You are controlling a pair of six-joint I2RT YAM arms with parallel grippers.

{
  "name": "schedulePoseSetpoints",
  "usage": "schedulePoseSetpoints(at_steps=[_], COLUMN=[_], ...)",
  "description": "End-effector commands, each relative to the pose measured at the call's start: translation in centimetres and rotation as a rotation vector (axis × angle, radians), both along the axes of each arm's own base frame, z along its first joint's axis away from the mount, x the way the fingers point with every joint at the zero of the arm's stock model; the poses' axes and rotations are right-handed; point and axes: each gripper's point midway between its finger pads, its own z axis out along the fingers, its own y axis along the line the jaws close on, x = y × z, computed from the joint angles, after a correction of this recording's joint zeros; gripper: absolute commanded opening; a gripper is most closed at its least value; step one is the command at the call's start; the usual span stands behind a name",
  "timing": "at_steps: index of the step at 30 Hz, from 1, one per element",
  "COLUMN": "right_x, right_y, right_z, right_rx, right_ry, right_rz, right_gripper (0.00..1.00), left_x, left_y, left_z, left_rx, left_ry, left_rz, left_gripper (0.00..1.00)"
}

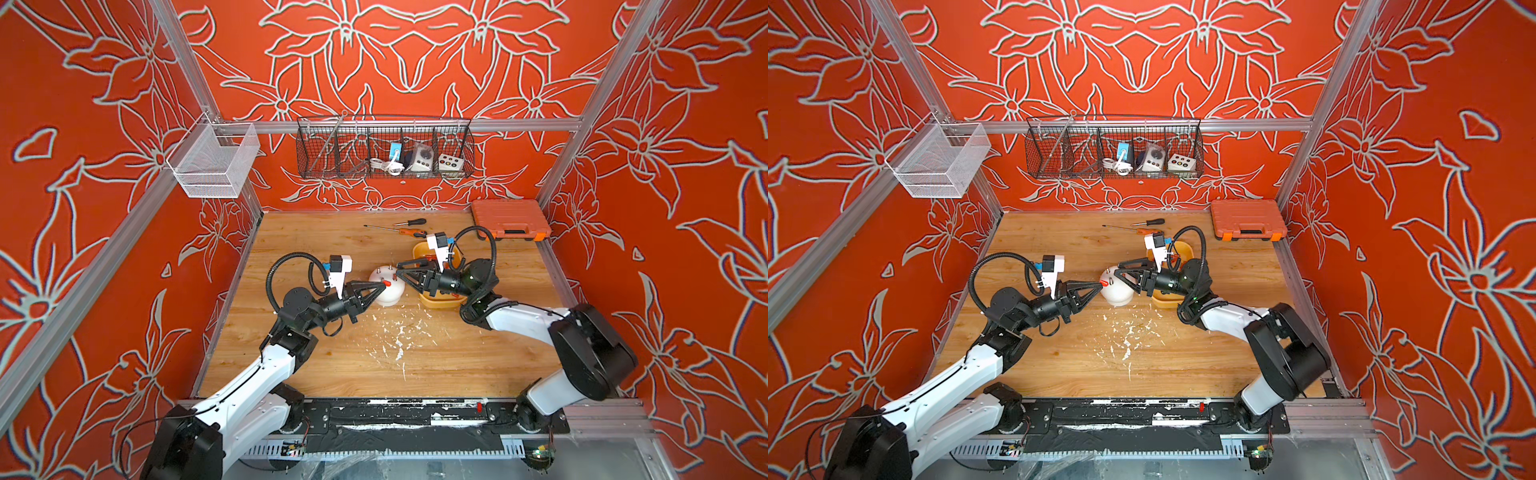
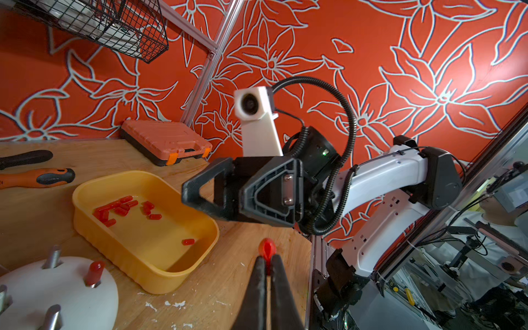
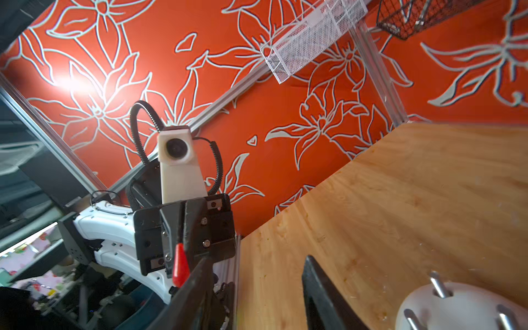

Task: Cover the protruding screws with screw protection sleeves
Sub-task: Pick up the screw protection sleeve from the center of the board.

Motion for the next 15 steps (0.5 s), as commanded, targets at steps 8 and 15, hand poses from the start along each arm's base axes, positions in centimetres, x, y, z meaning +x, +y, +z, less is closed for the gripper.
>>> schedulePoseSetpoints(at_steps=[8, 15], right_x=[-4.0, -5.8], right_y=[0.3, 0.8], right_z=[3.7, 4.1], right_rx=[0.106, 0.107], right_ry=[-0.137, -0.177], right_rz=[0.125, 0.183], right_gripper=[0.54, 0.53], left_x=[-0.3, -0.3], left_y=[0.6, 0.7], left_z=[0.5, 0.5], left_rx=[0.006, 0.007], left_ry=[-0.048, -0.050], left_rz=[0.030, 0.035], left_gripper=[0.00, 0.00])
